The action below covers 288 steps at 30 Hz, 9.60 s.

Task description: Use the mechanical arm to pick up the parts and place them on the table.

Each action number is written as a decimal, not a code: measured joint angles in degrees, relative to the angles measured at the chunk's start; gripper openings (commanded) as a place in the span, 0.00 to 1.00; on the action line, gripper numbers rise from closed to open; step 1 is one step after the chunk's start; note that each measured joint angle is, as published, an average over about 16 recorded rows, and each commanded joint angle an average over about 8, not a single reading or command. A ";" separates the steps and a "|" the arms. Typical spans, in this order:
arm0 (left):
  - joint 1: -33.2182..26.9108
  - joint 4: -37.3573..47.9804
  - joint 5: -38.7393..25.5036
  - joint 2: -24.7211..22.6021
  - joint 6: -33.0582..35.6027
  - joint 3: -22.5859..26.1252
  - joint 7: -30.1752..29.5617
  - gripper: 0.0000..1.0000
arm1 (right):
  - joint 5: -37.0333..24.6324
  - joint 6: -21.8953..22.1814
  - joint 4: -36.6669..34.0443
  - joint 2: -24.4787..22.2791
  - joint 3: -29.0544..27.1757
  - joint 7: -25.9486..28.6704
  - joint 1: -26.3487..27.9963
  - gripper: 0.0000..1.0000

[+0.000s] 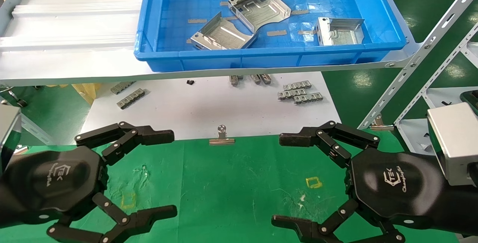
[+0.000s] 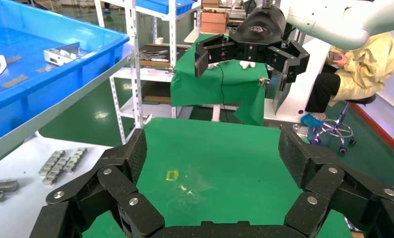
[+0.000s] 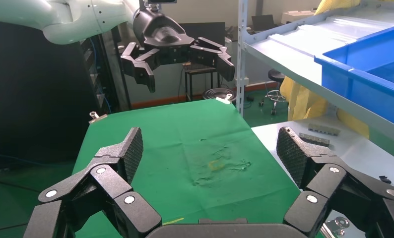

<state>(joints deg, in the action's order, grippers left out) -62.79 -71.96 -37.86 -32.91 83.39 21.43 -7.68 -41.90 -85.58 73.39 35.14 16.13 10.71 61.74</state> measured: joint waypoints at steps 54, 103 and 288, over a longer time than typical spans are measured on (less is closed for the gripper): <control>0.00 0.00 0.00 0.00 0.00 0.00 0.00 0.00 | -0.04 0.02 0.03 -0.01 -0.02 -0.04 0.03 1.00; -0.01 0.01 0.01 0.00 0.00 0.01 0.01 1.00 | -48.81 43.55 -50.71 43.31 31.53 23.34 49.80 0.00; -0.01 0.03 0.05 0.03 -0.03 0.07 0.04 1.00 | -7.67 0.14 -25.01 8.09 32.29 -20.46 22.50 1.00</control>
<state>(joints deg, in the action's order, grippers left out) -62.80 -71.93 -37.81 -32.88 83.36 21.50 -7.64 -49.56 -85.44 48.38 43.24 48.42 -9.76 84.24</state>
